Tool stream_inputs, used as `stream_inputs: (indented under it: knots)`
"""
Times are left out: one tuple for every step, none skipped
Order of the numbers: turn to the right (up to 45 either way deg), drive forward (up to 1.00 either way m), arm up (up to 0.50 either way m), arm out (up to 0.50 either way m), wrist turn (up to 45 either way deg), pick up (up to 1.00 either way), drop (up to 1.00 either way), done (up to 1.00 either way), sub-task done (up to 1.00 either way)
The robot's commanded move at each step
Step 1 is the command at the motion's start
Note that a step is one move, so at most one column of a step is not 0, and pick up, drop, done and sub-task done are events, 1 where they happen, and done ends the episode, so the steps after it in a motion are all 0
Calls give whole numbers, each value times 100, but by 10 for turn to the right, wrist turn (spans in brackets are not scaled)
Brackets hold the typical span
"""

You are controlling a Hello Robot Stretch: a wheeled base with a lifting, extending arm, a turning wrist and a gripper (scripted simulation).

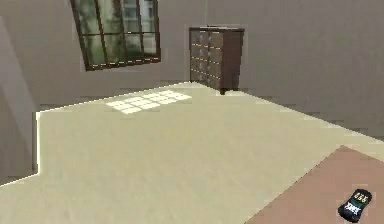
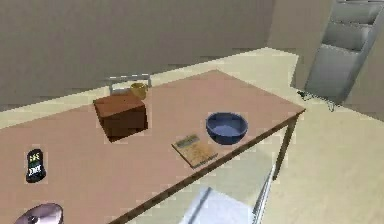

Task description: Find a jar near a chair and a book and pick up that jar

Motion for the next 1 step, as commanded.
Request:
stream_inputs:
  knots:
    - [-420, 0, 0, 0, 0, 0, 0, 0, 0]
